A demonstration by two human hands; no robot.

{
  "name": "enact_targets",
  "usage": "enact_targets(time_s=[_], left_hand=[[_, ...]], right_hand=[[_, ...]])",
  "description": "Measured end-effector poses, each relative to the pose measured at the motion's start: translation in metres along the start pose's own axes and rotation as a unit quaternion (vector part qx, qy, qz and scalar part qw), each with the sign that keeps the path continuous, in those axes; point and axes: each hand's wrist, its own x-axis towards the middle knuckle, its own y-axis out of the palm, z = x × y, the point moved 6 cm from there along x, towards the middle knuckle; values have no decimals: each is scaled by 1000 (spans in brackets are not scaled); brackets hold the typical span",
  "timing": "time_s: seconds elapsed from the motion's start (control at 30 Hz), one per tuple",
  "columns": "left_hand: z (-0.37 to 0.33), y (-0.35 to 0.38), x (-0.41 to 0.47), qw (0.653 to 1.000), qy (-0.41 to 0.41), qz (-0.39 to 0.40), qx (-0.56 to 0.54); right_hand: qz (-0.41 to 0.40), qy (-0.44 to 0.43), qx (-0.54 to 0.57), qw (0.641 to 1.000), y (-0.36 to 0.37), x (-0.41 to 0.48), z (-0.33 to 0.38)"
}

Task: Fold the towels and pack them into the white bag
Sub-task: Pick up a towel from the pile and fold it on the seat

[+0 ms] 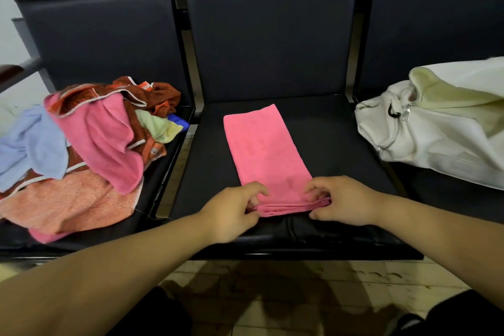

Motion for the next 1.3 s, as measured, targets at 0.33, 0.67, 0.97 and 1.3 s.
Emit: enact_targets(time_s=[0.33, 0.67, 0.97, 1.3], left_hand=[[6, -53, -18, 958, -34, 11, -283], [28, -114, 29, 917, -58, -157, -363], [81, -105, 102, 915, -128, -212, -318], [111, -89, 137, 941, -181, -271, -93]], right_hand=[[-40, -51, 126, 990, -17, -7, 49], [-191, -25, 253, 948, -70, 43, 60], [-223, 53, 251, 941, -66, 119, 25], [-255, 128, 277, 917, -41, 166, -23]])
